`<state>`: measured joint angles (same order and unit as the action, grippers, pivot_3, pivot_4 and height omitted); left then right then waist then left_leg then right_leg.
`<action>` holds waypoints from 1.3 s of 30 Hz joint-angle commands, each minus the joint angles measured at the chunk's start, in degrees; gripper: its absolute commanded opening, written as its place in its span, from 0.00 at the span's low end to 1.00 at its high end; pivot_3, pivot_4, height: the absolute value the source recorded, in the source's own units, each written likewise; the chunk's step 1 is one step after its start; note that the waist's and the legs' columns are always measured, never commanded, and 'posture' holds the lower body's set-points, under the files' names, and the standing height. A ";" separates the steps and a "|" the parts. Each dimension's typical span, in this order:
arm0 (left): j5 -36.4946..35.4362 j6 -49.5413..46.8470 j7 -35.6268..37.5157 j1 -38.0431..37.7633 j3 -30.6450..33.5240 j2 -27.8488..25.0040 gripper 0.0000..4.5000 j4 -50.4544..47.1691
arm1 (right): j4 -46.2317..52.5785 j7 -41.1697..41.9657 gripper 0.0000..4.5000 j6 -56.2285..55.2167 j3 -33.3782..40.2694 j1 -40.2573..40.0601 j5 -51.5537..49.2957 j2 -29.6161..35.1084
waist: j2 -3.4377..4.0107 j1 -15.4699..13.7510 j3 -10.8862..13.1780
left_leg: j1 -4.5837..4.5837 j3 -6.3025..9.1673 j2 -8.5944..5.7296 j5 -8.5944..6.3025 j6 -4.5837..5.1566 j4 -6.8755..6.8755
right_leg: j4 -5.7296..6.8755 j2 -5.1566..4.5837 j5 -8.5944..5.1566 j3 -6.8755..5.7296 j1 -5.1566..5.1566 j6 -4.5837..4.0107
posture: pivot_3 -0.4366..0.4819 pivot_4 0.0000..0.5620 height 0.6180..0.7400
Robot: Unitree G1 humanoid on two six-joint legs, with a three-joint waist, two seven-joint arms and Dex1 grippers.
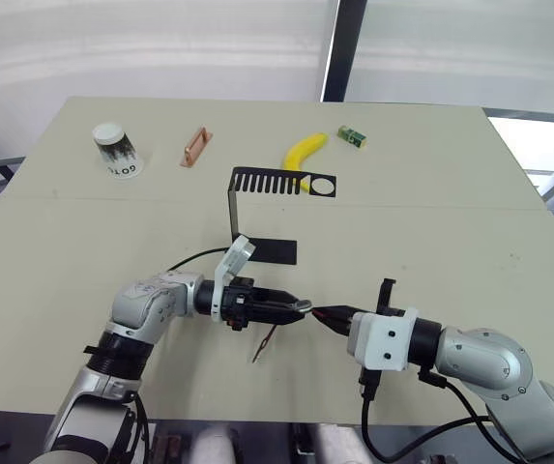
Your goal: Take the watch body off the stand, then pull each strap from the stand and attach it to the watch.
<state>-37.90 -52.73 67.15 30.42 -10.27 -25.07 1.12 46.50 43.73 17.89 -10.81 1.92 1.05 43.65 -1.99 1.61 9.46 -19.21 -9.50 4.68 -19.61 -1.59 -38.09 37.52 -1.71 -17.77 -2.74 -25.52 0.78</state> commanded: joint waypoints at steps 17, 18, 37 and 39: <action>-2.89 -5.28 -3.50 0.53 -1.87 2.88 0.36 -7.73 | 1.54 0.46 0.00 2.70 -3.08 4.86 2.41 -1.51 | 0.00 0.02 0.00 | 0.01 0.00 0.00 0.00 0.00 0.00 | 0.00 0.00 0.00 0.00 0.00 0.00 | 0.48 0.27 0.91; -2.94 -5.38 -3.47 0.55 -1.87 2.88 0.36 -7.75 | 1.51 0.46 0.00 2.86 -3.18 4.96 2.51 -1.52 | 0.00 0.03 0.00 | 0.01 0.00 0.00 0.00 0.00 0.00 | 0.00 0.00 0.00 0.00 0.00 0.00 | 0.48 0.27 0.91; -2.51 -6.17 -3.14 0.56 -2.80 2.98 0.36 -8.48 | 1.55 0.67 0.00 4.92 -4.77 5.93 4.01 -1.97 | 0.00 0.03 0.00 | 0.00 0.00 0.00 0.00 0.00 0.00 | 0.00 0.00 0.00 0.00 0.00 0.00 | 0.48 0.27 0.91; -2.38 -6.07 -3.15 0.53 -2.91 2.98 0.36 -8.45 | 1.54 0.69 0.00 4.95 -4.79 5.96 4.00 -1.96 | 0.00 0.03 0.00 | 0.00 0.00 0.00 0.00 0.00 0.00 | 0.00 0.00 0.00 0.00 0.00 0.00 | 0.48 0.27 0.91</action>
<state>-37.93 -58.82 62.20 30.45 -9.61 -24.63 -3.54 45.36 44.39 24.00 -14.70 6.28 5.66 43.09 -1.99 1.64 9.46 -19.20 -9.50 4.68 -19.61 -1.59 -38.09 37.52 -1.72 -17.77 -2.74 -25.52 0.78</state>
